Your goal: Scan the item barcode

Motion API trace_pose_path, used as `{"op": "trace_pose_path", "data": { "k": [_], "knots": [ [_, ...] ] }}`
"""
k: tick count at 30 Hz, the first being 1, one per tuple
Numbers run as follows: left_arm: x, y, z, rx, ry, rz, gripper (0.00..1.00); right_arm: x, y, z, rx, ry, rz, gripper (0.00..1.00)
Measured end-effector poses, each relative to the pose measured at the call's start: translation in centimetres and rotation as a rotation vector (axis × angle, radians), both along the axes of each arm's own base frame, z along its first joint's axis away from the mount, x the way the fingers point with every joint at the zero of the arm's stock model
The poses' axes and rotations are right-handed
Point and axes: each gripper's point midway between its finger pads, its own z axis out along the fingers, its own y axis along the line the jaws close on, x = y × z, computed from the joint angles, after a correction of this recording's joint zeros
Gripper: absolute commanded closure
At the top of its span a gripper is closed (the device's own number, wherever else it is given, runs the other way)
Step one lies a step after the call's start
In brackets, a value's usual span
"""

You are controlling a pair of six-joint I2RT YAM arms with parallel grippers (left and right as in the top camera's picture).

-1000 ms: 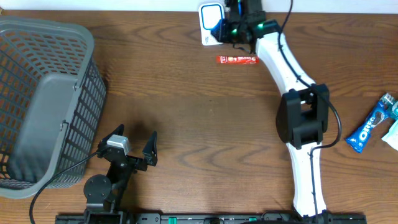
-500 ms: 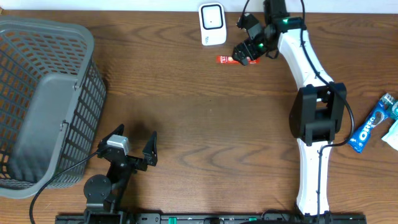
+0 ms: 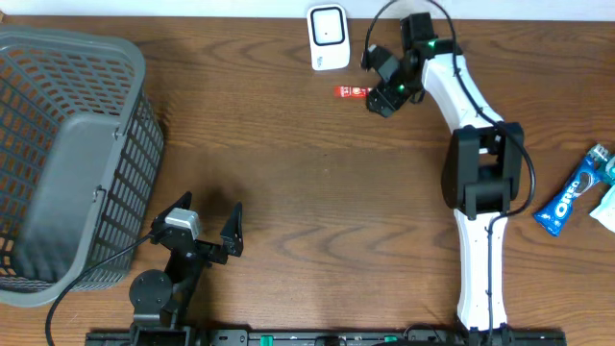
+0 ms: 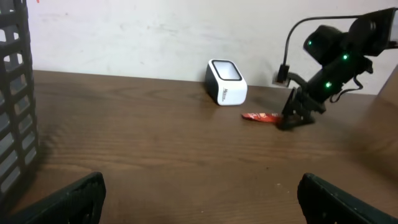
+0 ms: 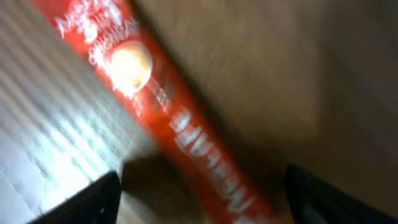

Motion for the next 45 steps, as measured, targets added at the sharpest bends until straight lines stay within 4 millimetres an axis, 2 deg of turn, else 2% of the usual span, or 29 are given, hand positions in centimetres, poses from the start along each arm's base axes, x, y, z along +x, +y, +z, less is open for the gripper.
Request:
{"op": "trace_pose_path", "data": {
  "k": [3,7,8,9,10,14,17,19,24,26,29,32,36,45],
  "knots": [
    [0.0,0.0,0.0,0.0,0.0,-0.001,0.02,-0.3,-0.4,-0.2,-0.026,0.011,0.006,0.2],
    [0.0,0.0,0.0,0.0,0.0,-0.001,0.02,-0.6,-0.6,-0.3,-0.038,0.024,0.011,0.35],
    [0.0,0.0,0.0,0.0,0.0,0.0,0.02,-0.7,-0.7,-0.4,-0.042,0.028,0.015,0.48],
    [0.0,0.0,0.0,0.0,0.0,-0.001,0.02,-0.8,-0.6,-0.5,-0.044,0.032,0.02,0.92],
    [0.0,0.0,0.0,0.0,0.0,-0.001,0.02,-0.8,-0.7,-0.5,-0.045,0.034,0.019,0.99],
    [0.0,0.0,0.0,0.0,0.0,0.0,0.02,-1.3,-0.4,-0.5,-0.032,0.063,0.011,0.99],
    [0.0,0.0,0.0,0.0,0.0,-0.001,0.02,-1.9,-0.2,-0.4,-0.003,0.122,-0.094,0.99],
    [0.0,0.0,0.0,0.0,0.0,-0.001,0.02,-3.3,0.2,-0.3,0.035,0.213,-0.172,0.99],
    [0.0,0.0,0.0,0.0,0.0,-0.001,0.02,-8.1,3.4,0.0,0.262,0.541,-0.313,0.99],
    [0.0,0.0,0.0,0.0,0.0,-0.001,0.02,-10.0,4.8,0.6,0.378,0.702,-0.363,0.99],
    [0.0,0.0,0.0,0.0,0.0,-0.001,0.02,-11.2,5.5,2.3,0.525,0.86,-0.428,0.99],
    [0.0,0.0,0.0,0.0,0.0,-0.001,0.02,-11.4,4.7,4.2,0.639,0.962,-0.5,0.99],
    [0.0,0.0,0.0,0.0,0.0,-0.001,0.02,-12.2,2.7,6.0,0.705,1.064,-0.566,0.99],
    [0.0,0.0,0.0,0.0,0.0,0.0,0.02,-12.2,0.3,6.3,0.688,1.005,-0.546,0.99]
  ]
}}
